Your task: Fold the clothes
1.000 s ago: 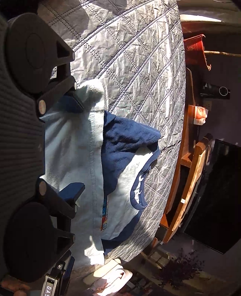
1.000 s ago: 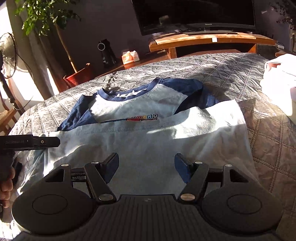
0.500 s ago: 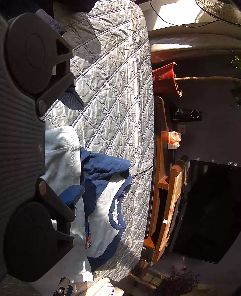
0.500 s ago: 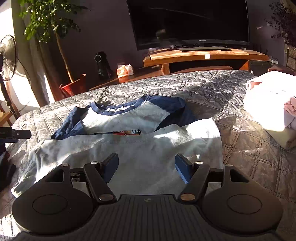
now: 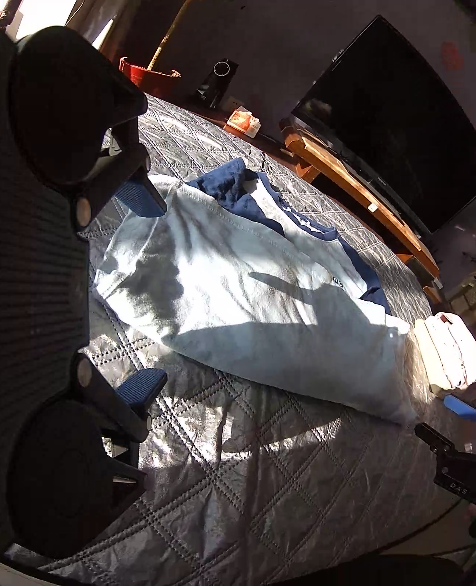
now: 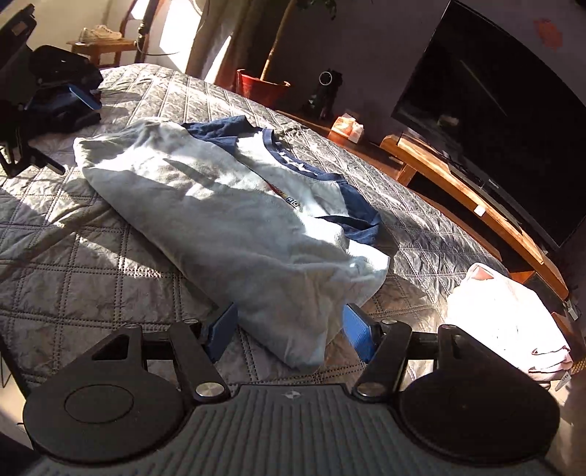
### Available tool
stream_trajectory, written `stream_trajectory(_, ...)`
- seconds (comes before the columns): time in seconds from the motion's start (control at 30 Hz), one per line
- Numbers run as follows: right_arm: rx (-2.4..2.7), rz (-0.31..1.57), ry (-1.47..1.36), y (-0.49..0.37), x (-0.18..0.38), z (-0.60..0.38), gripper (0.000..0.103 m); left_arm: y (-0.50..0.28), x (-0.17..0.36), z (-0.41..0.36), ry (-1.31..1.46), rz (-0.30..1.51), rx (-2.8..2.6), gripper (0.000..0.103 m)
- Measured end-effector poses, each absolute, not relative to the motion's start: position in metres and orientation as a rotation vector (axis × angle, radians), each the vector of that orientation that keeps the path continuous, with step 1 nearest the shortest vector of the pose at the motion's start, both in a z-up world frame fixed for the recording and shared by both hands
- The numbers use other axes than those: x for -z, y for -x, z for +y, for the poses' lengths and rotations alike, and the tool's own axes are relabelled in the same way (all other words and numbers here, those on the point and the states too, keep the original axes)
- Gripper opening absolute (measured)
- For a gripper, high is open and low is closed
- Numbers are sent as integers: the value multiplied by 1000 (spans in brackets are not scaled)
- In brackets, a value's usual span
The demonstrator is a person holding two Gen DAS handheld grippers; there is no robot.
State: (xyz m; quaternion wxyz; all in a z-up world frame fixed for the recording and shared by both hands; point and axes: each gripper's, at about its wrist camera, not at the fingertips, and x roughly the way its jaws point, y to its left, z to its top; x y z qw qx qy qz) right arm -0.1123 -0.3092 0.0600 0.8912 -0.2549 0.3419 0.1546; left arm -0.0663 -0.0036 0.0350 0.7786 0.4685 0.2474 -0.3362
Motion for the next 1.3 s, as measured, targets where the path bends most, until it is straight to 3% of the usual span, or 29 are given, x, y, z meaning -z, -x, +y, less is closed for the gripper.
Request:
stream_trajectory(0.27,-418,740,781,118,-30,-297,70,57,-23,-9,-1131,487,723,97)
stream_trajectory(0.43,-429,636,888,118,-17,-302,77,57,-21,-11,-1166,454,743,100)
stream_trajectory(0.57,-422,623,920,108,-16,-302,77,51,-23,-16,-1161,461,765,98)
stream_trajectory(0.9,-456,604,936,102,-13,-302,63,44,-26,-15,-1066,546,809,61)
stream_trajectory(0.97,-474,611,922,101,-12,-303,52,44,-27,-15,-1039,574,816,50)
stream_trajectory(1.03,-501,628,912,100,-11,-302,32,44,-26,-16,-1021,597,820,34)
stream_trajectory(1.07,-517,652,888,100,-11,-300,15,44,-25,-18,-1013,613,820,25)
stream_trajectory(1.1,-516,670,862,99,-11,-299,9,43,-24,-19,-1003,632,822,15)
stream_trajectory(1.13,-505,685,823,98,-12,-300,7,42,-24,-20,-989,649,821,9)
stream_trajectory(1.3,-454,738,617,92,-19,-311,3,40,-26,-21,-944,701,783,3)
